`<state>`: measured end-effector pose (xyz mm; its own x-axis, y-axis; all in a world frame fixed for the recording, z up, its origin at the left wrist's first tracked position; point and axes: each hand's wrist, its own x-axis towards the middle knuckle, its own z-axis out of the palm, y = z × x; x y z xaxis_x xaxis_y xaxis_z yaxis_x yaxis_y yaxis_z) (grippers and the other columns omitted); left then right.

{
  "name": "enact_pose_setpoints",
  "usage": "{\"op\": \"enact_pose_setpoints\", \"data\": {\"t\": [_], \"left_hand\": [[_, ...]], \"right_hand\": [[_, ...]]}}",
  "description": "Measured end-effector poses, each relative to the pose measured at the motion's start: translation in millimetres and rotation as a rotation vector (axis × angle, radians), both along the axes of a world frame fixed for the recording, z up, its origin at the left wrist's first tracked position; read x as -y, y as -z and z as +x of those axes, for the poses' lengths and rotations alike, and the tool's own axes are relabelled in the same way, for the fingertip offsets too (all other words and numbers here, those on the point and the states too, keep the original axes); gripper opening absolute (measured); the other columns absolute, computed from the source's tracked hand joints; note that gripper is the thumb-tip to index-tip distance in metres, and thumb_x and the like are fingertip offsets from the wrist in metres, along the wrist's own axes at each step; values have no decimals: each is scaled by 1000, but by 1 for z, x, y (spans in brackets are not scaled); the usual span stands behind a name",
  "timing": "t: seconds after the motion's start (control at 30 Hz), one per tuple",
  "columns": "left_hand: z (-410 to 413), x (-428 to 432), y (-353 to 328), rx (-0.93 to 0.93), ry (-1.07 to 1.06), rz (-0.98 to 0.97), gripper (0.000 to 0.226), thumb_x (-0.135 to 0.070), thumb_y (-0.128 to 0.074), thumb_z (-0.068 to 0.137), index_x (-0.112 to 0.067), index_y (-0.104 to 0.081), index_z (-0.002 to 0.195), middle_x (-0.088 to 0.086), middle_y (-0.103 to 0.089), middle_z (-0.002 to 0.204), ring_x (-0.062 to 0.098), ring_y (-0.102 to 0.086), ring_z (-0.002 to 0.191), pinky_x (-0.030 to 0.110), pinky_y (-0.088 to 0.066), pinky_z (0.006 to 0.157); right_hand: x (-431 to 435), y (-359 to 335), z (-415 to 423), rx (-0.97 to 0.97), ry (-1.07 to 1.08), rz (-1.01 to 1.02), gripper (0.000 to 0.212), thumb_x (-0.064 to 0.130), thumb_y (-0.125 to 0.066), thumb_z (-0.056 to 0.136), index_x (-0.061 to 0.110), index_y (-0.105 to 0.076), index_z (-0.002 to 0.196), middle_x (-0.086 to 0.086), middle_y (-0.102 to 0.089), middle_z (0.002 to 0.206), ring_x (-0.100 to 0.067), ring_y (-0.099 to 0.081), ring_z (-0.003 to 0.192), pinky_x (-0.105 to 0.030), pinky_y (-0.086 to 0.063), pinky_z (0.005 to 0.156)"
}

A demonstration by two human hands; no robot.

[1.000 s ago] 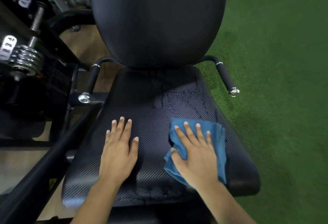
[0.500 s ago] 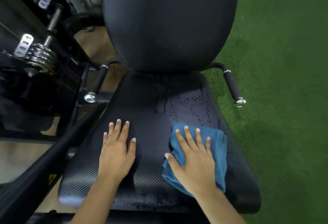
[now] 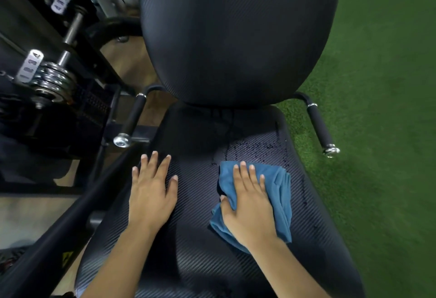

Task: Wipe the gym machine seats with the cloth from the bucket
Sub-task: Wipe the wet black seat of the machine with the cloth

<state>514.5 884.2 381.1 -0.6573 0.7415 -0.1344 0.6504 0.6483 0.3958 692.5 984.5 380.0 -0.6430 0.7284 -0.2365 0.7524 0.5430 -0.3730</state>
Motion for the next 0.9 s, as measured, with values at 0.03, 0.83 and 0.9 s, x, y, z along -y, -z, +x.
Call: {"op": "enact_pose_setpoints", "data": {"t": [0.03,0.83,0.9], "left_hand": [[-1,-4,1,3,4,2,52,-29,-47,95,-17,-35,145,9,-20,156,23,-4,146,38,1,117],[-19,-8,15,9,70,-81,61,-48,-27,86,-26,-43,141,12,-33,150,30,-17,144,47,-6,116],[-18,-6,14,4,80,-84,61,-48,-25,86,-25,-45,140,13,-36,149,31,-20,143,48,-8,115]], "right_hand": [[6,-1,-1,-6,-23,8,76,48,-25,83,10,-25,149,-4,-19,157,-18,-8,145,-35,4,118],[33,-8,-4,30,-29,59,68,50,-45,78,28,-40,142,-5,-36,151,-23,-24,142,-49,-18,108],[40,-11,13,-12,-22,87,70,50,-48,73,30,-44,139,-2,-41,148,-21,-31,138,-50,-23,106]]}}
